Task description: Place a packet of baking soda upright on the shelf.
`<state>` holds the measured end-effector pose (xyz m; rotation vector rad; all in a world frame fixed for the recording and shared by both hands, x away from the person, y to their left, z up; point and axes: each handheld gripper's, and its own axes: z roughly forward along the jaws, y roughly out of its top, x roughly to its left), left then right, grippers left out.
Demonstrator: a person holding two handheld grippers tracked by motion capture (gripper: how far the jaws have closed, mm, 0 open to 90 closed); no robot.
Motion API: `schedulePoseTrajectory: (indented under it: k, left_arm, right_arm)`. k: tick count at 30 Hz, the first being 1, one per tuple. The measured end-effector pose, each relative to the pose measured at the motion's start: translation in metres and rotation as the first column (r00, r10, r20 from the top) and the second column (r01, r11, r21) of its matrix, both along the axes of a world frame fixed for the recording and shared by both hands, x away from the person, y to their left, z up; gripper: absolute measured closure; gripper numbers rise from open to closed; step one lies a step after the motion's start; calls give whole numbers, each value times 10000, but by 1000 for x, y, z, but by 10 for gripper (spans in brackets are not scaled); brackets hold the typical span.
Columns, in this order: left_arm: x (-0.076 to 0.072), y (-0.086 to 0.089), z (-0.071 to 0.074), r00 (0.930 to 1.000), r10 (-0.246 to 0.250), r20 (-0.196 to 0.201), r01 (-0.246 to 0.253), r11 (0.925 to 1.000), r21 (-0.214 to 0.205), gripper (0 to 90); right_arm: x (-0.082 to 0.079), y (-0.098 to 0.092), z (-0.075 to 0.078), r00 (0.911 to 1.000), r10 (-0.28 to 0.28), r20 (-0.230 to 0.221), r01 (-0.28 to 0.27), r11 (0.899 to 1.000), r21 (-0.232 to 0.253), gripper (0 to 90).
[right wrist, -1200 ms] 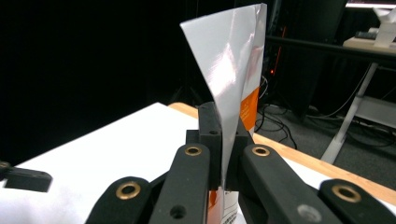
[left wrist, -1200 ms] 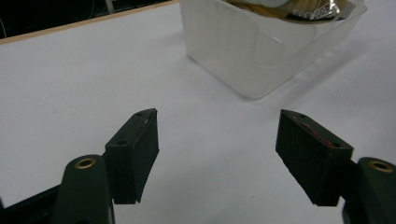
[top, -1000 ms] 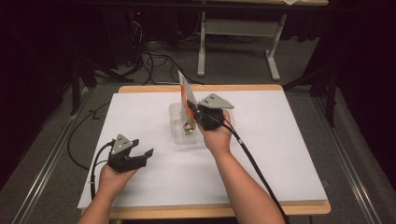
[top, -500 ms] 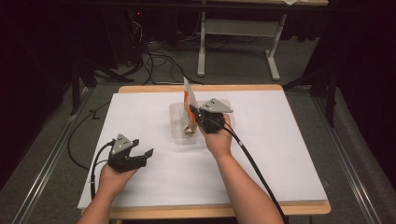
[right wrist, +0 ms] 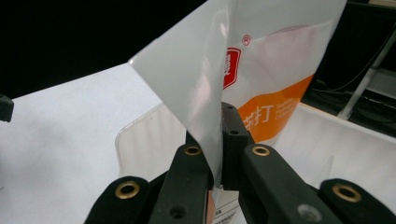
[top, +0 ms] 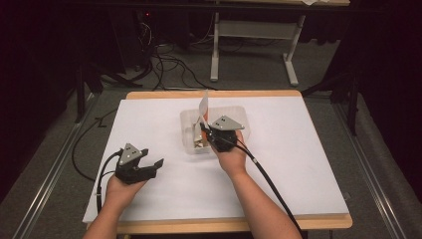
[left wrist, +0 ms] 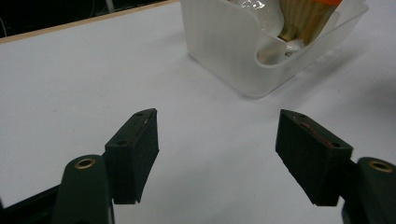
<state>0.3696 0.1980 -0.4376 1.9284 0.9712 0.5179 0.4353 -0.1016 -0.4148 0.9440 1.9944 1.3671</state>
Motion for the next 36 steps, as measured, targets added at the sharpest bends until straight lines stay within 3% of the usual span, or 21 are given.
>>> schedulePoseTrajectory:
  k: [9,27,32,36]
  left_arm:
    - [0,0,0,10000,1,15,-1,10000,3,304]
    - [0,0,0,10000,2,23,-2,10000,2,305]
    - [0,0,0,10000,0,31,0,10000,-10,305]
    - [0,0,0,10000,4,46,-4,10000,-15,305]
  right_arm:
    - [-5,-4,-8,10000,-24,-83,26,9996,279,900]
    - [-8,-3,-9,9996,-157,-232,161,9998,153,896]
    - [-9,-5,-9,9987,-234,-462,235,9997,23,757]
    - [-10,-6,-4,9989,-286,-372,288,9996,45,673]
